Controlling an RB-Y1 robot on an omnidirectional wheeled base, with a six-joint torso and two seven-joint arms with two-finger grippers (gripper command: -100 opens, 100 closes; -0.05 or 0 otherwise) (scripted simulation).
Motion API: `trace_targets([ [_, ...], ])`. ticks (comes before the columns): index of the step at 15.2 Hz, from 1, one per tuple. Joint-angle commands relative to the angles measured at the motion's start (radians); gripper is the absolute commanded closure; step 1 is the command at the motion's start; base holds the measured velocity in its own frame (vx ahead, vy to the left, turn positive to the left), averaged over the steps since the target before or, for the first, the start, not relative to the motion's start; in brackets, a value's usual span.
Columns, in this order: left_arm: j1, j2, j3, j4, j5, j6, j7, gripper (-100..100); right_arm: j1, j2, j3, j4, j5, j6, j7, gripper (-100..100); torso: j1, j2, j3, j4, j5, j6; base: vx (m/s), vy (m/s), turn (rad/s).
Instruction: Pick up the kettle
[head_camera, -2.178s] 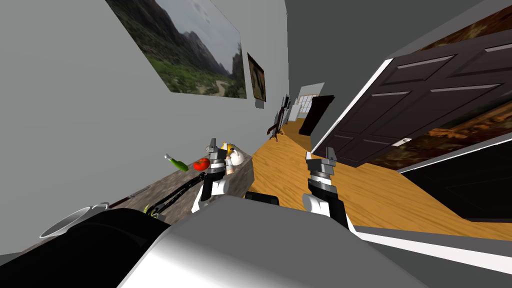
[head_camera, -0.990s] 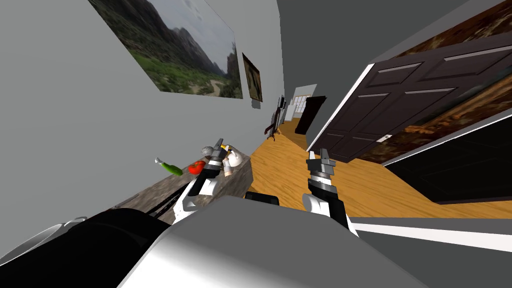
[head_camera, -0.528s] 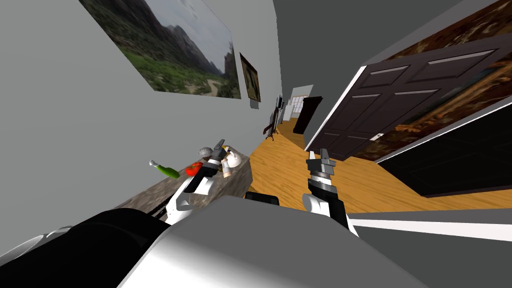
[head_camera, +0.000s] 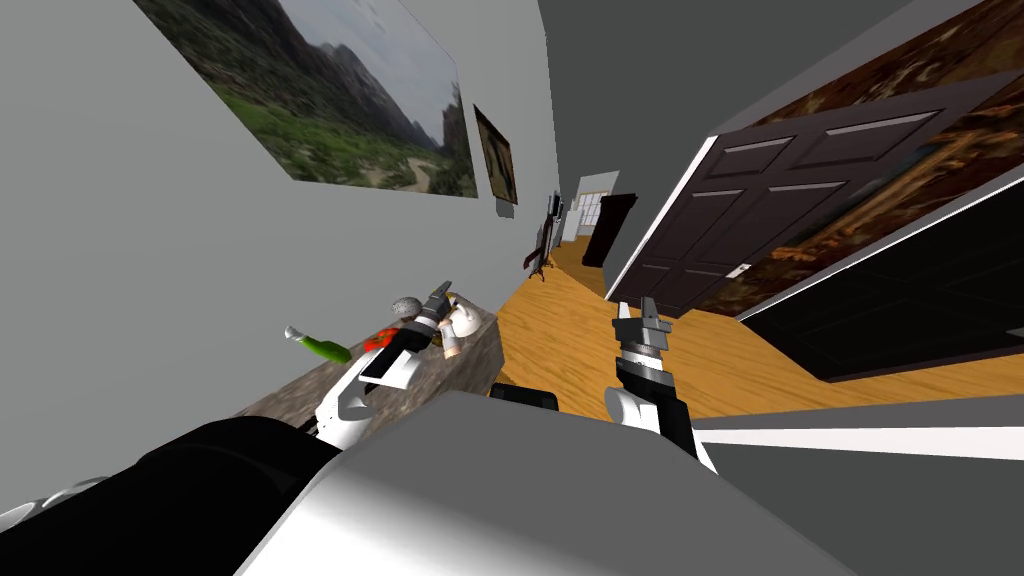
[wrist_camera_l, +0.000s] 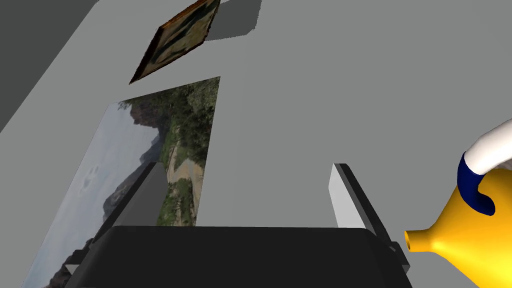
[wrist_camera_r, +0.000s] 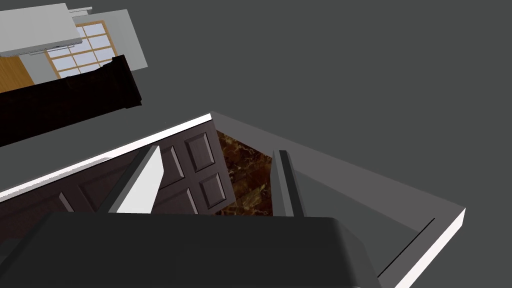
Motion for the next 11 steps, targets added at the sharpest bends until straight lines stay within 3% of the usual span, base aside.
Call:
trace_targets([
  [1, 0.004, 0.023, 0.009, -0.003, 0.006, 0.038, 0.005, -100, 0.0, 0.0, 0.0, 0.0, 0.0, 0.0, 0.0, 0, 0.0, 0.0, 0.0, 0.0, 0.0, 0.0, 0.006, 0.007, -0.057],
  [4, 0.011, 0.08, 0.026, -0.016, 0.017, 0.108, 0.015, -100, 0.0, 0.0, 0.0, 0.0, 0.0, 0.0, 0.0, 0, 0.0, 0.0, 0.0, 0.0, 0.0, 0.0, 0.008, 0.008, -0.074],
  [6, 0.011, 0.08, 0.026, -0.016, 0.017, 0.131, 0.015, -100, 0.0, 0.0, 0.0, 0.0, 0.0, 0.0, 0.0, 0, 0.0, 0.0, 0.0, 0.0, 0.0, 0.0, 0.008, 0.008, -0.038],
  [9, 0.018, 0.135, 0.043, -0.03, 0.028, 0.202, 0.025, -100, 0.0, 0.0, 0.0, 0.0, 0.0, 0.0, 0.0, 0, 0.0, 0.0, 0.0, 0.0, 0.0, 0.0, 0.008, 0.007, -0.062],
  [11, 0.018, 0.135, 0.043, -0.03, 0.028, 0.225, 0.025, -100, 0.0, 0.0, 0.0, 0.0, 0.0, 0.0, 0.0, 0, 0.0, 0.0, 0.0, 0.0, 0.0, 0.0, 0.007, 0.009, -0.041],
])
